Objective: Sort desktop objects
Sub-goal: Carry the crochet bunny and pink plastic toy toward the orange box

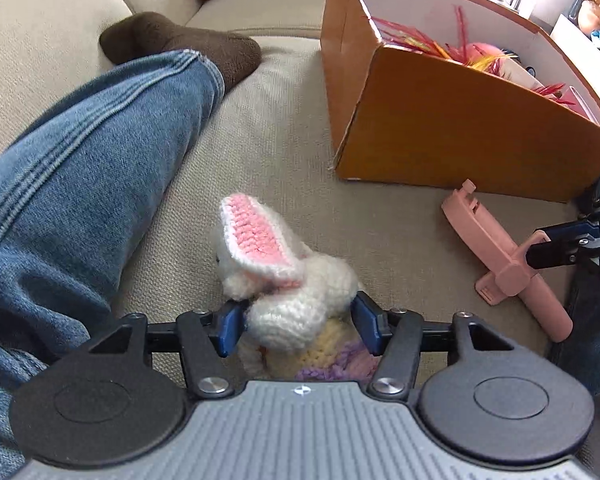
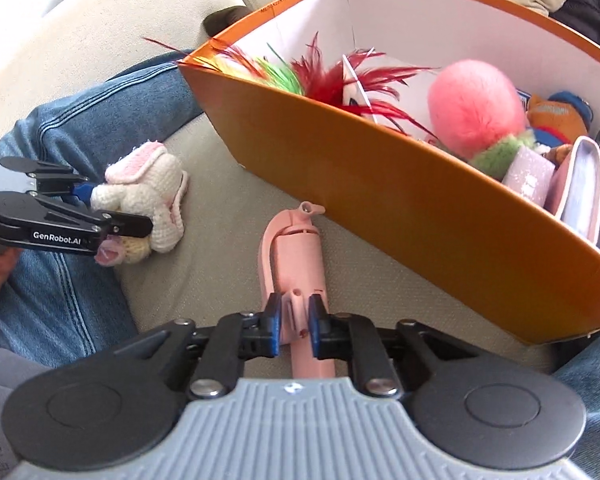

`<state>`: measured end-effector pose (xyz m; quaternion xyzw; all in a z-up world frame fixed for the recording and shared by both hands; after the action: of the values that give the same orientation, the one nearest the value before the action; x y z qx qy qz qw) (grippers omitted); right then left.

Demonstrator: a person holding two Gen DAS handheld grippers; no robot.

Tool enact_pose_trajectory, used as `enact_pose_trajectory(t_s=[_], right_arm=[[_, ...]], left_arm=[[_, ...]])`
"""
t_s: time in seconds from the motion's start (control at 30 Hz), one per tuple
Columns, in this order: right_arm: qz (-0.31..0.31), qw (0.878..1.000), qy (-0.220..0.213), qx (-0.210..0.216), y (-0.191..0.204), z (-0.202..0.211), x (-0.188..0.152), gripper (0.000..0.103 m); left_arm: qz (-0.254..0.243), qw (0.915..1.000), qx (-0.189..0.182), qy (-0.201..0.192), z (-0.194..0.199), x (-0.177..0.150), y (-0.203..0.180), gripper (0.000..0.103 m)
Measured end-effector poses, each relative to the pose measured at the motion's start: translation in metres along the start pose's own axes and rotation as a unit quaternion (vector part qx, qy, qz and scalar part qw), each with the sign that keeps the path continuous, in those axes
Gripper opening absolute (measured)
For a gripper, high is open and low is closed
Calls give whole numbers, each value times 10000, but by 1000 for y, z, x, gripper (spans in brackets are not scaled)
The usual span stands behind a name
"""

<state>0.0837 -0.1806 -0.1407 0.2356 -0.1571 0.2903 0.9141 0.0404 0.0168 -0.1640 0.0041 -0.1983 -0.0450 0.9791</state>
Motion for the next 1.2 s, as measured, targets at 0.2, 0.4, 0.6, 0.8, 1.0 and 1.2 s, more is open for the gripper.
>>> enact_pose_trajectory(t_s=[0.2, 0.4, 0.6, 0.8, 1.0, 1.2], right_arm=[[-270, 9996, 46, 61, -4, -7, -3, 18], [-707, 9968, -36, 358, -5, -10, -6, 10], [-897, 9948, -187, 437, 4, -3, -6, 6], [-1213, 9887, -377, 797, 8, 16, -3, 6], [-1137, 9839, -698, 1193, 29, 53, 18, 6], [-1076, 9777, -1168, 1373, 41, 95, 60, 6]], left_arm=[[341, 9992, -170, 80, -9, -2, 8, 79], [669, 9968, -430, 103, -14, -7, 14, 66], [650, 9972, -367, -95, -1, -8, 14, 56], [742, 9955, -376, -462, 24, 1, 17, 56], [780, 9908, -573, -950, 64, 20, 16, 56], [646, 9831, -611, -1601, 99, 56, 12, 56]])
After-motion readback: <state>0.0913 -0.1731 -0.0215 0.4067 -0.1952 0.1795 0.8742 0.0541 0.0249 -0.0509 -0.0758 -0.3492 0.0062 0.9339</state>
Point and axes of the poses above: each gripper's, at about its wrist camera, not at the fingertips, and z roughly against the way its jaws point, y to its left, x to its top, the point moved 8 cm from there along -z, roughly the way its jaws point, and after that the axes turned 7 degrees about -z, right-handed, at the moved point
